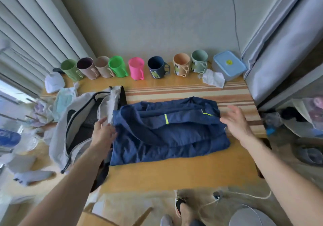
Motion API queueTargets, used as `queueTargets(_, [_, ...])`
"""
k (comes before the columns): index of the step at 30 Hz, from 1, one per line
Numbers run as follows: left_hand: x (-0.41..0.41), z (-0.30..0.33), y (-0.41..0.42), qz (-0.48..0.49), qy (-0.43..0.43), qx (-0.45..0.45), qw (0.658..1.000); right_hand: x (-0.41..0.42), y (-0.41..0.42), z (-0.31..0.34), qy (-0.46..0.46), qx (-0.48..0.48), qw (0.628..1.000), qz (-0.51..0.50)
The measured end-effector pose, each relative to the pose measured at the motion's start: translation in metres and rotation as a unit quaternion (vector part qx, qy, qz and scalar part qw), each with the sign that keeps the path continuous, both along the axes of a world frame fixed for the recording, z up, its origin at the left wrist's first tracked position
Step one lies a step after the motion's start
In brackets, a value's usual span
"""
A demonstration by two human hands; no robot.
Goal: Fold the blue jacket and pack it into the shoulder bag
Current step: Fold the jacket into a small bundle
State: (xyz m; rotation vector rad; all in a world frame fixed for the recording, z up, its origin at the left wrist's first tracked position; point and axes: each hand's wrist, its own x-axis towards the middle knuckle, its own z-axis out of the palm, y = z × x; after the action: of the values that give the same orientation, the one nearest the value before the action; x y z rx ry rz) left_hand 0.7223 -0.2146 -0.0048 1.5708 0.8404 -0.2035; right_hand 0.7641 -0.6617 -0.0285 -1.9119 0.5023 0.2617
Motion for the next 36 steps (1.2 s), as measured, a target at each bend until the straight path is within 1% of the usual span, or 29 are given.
queueTargets(1, [0.005,-0.011,0.003,-0.055,-0.007,0.057,0.997,0.0,-0.001,-0.009,-0.004,-0.087,0.993,0.082])
queueTargets(3, [0.018,-0.032,0.003,-0.144,0.027,0.147,0.978,0.0,-0.003,-0.032,0.004,-0.209,0.95,0.232])
queueTargets(4, [0.024,-0.04,0.001,-0.181,0.039,0.198,0.963,0.002,-0.004,-0.043,0.012,-0.235,0.931,0.279])
queueTargets(6, [0.035,-0.056,-0.005,-0.225,0.05,0.227,0.946,0.011,-0.005,-0.063,0.024,-0.252,0.92,0.298])
queueTargets(9, [0.061,-0.081,-0.007,-0.162,0.091,0.253,0.949,0.035,-0.01,-0.085,-0.012,-0.293,0.916,0.273])
queueTargets(10, [0.068,-0.085,-0.008,-0.148,0.108,0.271,0.945,0.047,-0.011,-0.089,-0.034,-0.296,0.917,0.265])
queueTargets(12, [0.083,-0.091,-0.005,-0.107,0.123,0.285,0.945,0.07,-0.008,-0.088,-0.097,-0.29,0.917,0.255])
queueTargets(13, [0.09,-0.093,-0.004,-0.09,0.126,0.286,0.946,0.082,-0.006,-0.086,-0.12,-0.278,0.923,0.236])
queueTargets(14, [0.095,-0.093,-0.002,-0.08,0.13,0.292,0.944,0.093,-0.001,-0.08,-0.12,-0.251,0.94,0.199])
queueTargets(16, [0.108,-0.091,-0.002,-0.09,0.125,0.303,0.94,0.116,0.007,-0.07,-0.07,-0.144,0.981,0.108])
queueTargets(17, [0.115,-0.093,0.0,-0.096,0.114,0.305,0.94,0.127,0.01,-0.066,-0.044,-0.082,0.994,0.05])
queueTargets(18, [0.125,-0.091,0.001,-0.087,0.112,0.302,0.943,0.138,0.011,-0.065,-0.017,-0.043,0.999,-0.002])
queueTargets(19, [0.134,-0.089,0.002,-0.068,0.107,0.285,0.95,0.147,0.011,-0.065,0.005,-0.025,0.999,-0.048])
queueTargets(22, [0.156,-0.084,0.011,0.039,0.104,0.247,0.963,0.167,0.008,-0.069,0.088,-0.037,0.986,-0.134])
queueTargets(25, [0.165,-0.078,0.018,0.141,0.112,0.183,0.967,0.169,0.001,-0.077,0.143,-0.047,0.973,-0.175])
queueTargets(27, [0.162,-0.075,0.014,0.132,0.147,0.151,0.969,0.161,0.0,-0.074,0.175,-0.032,0.968,-0.175])
queueTargets(29, [0.153,-0.066,0.002,0.057,0.172,0.148,0.972,0.151,-0.001,-0.072,0.187,-0.005,0.97,-0.157])
queueTargets(31, [0.138,-0.067,-0.006,-0.014,0.187,0.146,0.971,0.136,-0.002,-0.071,0.173,0.018,0.977,-0.122])
queueTargets(32, [0.129,-0.069,-0.006,-0.037,0.183,0.16,0.969,0.128,-0.004,-0.072,0.159,0.017,0.981,-0.106])
queueTargets(34, [0.115,-0.066,-0.007,-0.065,0.166,0.225,0.958,0.112,-0.011,-0.075,0.129,-0.022,0.987,-0.095])
queueTargets(36, [0.103,-0.062,-0.008,-0.066,0.161,0.269,0.947,0.098,-0.017,-0.073,0.109,-0.094,0.986,-0.088])
